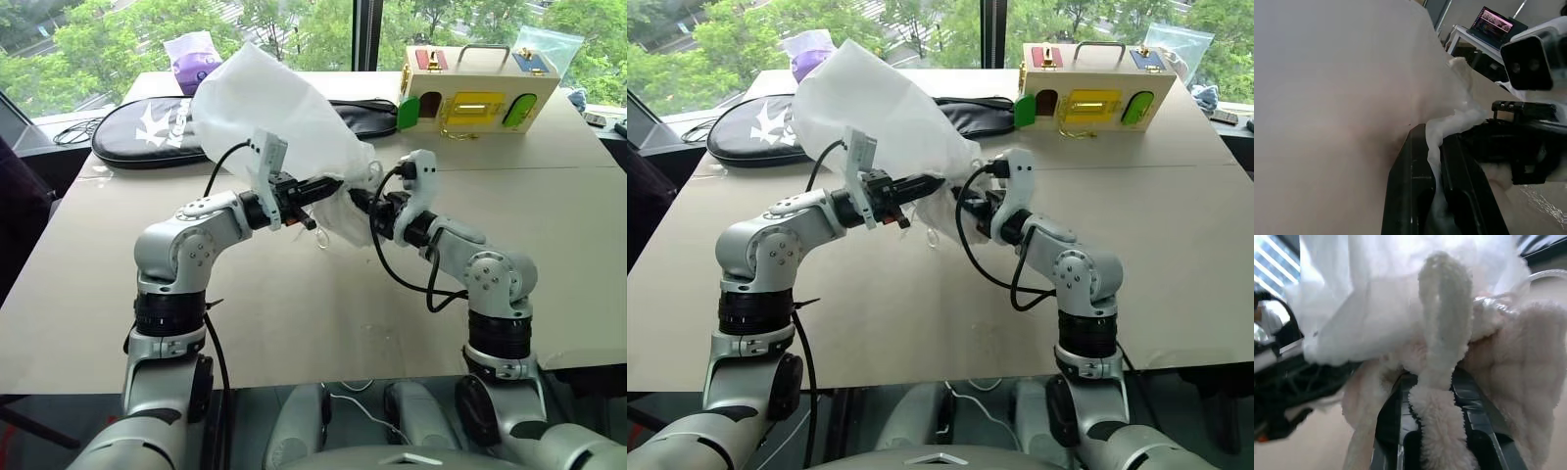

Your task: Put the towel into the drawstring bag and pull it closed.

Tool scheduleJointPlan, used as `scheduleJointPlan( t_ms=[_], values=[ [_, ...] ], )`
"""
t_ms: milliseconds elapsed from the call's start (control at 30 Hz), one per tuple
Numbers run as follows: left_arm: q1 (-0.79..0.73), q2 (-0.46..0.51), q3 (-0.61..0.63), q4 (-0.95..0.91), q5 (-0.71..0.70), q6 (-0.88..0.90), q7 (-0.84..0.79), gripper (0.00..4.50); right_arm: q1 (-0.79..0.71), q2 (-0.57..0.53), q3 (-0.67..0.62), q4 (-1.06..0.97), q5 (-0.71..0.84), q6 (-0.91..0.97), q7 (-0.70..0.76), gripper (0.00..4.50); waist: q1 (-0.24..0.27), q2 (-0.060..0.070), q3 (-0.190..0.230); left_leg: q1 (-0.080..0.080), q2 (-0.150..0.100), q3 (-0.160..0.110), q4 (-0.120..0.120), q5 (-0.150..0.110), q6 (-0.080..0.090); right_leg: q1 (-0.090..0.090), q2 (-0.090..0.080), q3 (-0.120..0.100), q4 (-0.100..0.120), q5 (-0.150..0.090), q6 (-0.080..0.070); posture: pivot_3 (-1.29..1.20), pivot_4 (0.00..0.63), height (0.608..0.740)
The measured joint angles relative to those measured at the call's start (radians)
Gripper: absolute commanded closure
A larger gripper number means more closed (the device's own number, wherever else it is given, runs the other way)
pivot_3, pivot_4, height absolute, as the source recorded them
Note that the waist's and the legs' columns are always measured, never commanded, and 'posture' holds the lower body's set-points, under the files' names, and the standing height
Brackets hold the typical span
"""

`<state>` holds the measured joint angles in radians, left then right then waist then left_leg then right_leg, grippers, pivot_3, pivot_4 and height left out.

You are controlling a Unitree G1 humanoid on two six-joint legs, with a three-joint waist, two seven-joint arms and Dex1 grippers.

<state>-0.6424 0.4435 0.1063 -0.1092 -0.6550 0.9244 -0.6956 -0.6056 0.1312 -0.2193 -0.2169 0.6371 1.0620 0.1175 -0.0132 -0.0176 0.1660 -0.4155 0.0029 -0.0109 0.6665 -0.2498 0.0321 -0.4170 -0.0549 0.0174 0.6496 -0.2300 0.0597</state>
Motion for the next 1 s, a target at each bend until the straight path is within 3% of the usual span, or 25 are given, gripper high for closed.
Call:
scheduleJointPlan(
  t_ms=[133,267,300,500,633,767,867,1000],
  values=[
    [0.001,-0.004,-0.022,0.0,0.0,0.002,0.0,4.5,-0.003,0.007,-0.112,0.03,0.156,0.007,-0.104,4.49,0.001,0.0,0.0,0.0,-0.001,0.0,0.0,0.0,0.0,0.0,-0.001,0.0,0.0,0.0,0.0,0.0,0.15,0.74],
    [-0.003,-0.03,-0.038,0.014,-0.006,0.0,-0.002,4.5,-0.003,0.009,-0.197,0.07,0.383,-0.025,-0.241,4.49,-0.005,0.001,0.001,0.0,0.0,0.001,0.0,-0.002,0.003,-0.001,0.0,0.0,0.002,0.0,0.0,0.0,0.15,0.74],
    [-0.009,-0.044,-0.038,0.014,-0.016,0.0,-0.004,4.5,-0.004,0.01,-0.222,0.092,0.511,-0.072,-0.336,4.49,-0.007,0.002,0.001,0.0,0.0,0.001,0.0,-0.002,0.004,-0.002,0.0,0.001,0.003,0.0,0.0,0.0,0.15,0.74],
    [-0.016,-0.106,-0.052,0.014,-0.045,0.012,-0.006,4.5,-0.004,0.01,-0.189,0.119,0.738,-0.219,-0.521,4.49,-0.017,0.004,0.003,0.0,0.0,0.003,0.001,-0.002,0.004,-0.003,0.001,0.002,0.006,0.0,0.0,0.0,0.15,0.74],
    [-0.039,-0.132,-0.059,0.031,-0.047,0.012,-0.007,4.5,0.008,-0.023,-0.019,0.074,0.598,-0.232,-0.454,4.49,-0.03,0.004,0.003,0.001,0.0,0.003,0.001,-0.002,0.004,-0.003,0.002,0.003,0.007,0.0,0.0,0.0,0.15,0.74],
    [-0.049,-0.116,-0.087,0.075,-0.041,0.01,-0.049,4.5,0.068,-0.257,0.199,-0.051,0.331,-0.272,-0.248,4.49,-0.025,0.004,0.003,0.0,-0.001,0.003,0.001,-0.002,0.004,-0.003,0.001,0.003,0.005,-0.001,0.0,0.0,0.15,0.74],
    [-0.054,-0.062,-0.121,0.121,-0.01,-0.009,-0.118,4.5,0.132,-0.485,0.427,-0.121,0.013,-0.452,-0.006,4.49,-0.03,0.004,0.003,0.0,-0.002,0.004,0.001,-0.002,0.004,-0.003,0.003,0.004,0.004,-0.001,0.001,0.0,0.15,0.74],
    [-0.075,-0.029,-0.129,0.171,0.009,-0.028,-0.183,4.5,0.151,-0.599,0.546,-0.106,-0.252,-0.648,0.135,4.49,-0.028,0.004,0.003,0.001,-0.001,0.003,0.002,-0.002,0.004,-0.004,0.005,0.004,0.007,-0.001,0.0,0.0,0.15,0.74]
  ],
)
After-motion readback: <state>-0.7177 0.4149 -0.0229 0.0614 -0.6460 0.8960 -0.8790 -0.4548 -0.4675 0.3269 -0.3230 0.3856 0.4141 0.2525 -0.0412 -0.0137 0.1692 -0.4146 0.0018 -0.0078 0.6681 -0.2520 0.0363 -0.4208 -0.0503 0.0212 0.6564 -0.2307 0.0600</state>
